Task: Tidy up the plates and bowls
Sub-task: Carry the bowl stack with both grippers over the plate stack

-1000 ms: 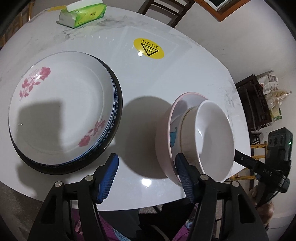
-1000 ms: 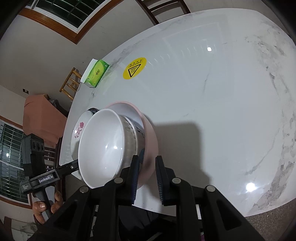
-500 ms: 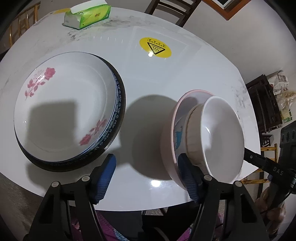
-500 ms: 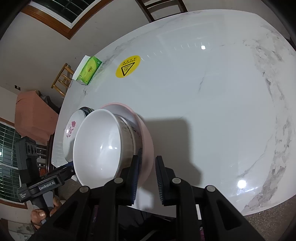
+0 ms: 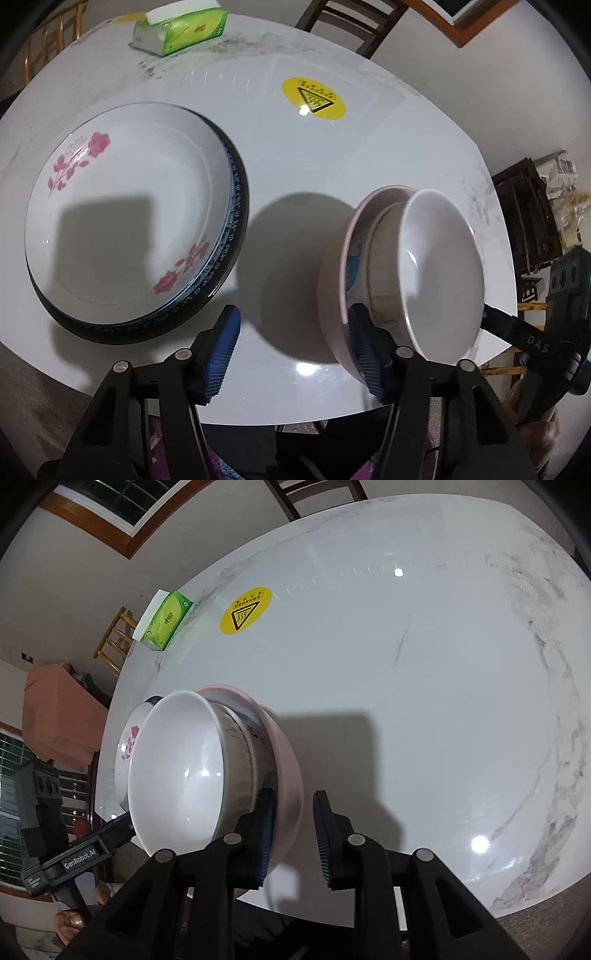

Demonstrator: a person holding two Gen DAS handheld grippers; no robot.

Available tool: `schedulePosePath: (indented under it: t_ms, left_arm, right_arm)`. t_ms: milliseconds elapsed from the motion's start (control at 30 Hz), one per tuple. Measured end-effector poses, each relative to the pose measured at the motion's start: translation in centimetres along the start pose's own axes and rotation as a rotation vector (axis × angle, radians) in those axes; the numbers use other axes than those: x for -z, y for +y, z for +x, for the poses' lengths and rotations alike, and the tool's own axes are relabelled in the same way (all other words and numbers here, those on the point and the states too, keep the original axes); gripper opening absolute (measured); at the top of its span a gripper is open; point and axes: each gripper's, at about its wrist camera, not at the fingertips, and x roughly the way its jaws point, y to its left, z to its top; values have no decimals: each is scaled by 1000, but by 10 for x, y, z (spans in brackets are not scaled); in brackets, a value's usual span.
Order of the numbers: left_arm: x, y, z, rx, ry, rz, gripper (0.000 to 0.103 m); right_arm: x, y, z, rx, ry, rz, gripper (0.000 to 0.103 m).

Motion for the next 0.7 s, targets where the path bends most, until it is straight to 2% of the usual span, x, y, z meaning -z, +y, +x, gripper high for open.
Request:
schedulePosePath:
  t_ms: [67,167,233,367,433,533,567,700]
  left_arm:
    - [0,1,2,-31,-3,3,67]
    - [-1,3,2,-10,-13,-6,65]
    - [-2,5,2,35,-21,-17,54]
    - [2,-15,-5,65,-58,53,12]
    - [5,-23,-6,31,-87,77,11]
    - [2,-11,-4,102,-80,8,11]
    - [2,-10,-4,103,-75,8,11]
    - [4,-16,-6,57,-95,47,11]
  right_arm:
    - [0,0,0,-2,-1,-3,23]
    - [1,0,-1,-3,0,-13,23]
    - [1,1,0,-3,2,-17,23]
    - [2,4,-1,7,-2,-40,23]
    - [2,1,2,-13,11,-28,23]
    - [2,-4,3,-27,10,-4,26]
    - [2,-2,3,-21,4,-14,26]
    - [2,4,2,8,-16,-69,26]
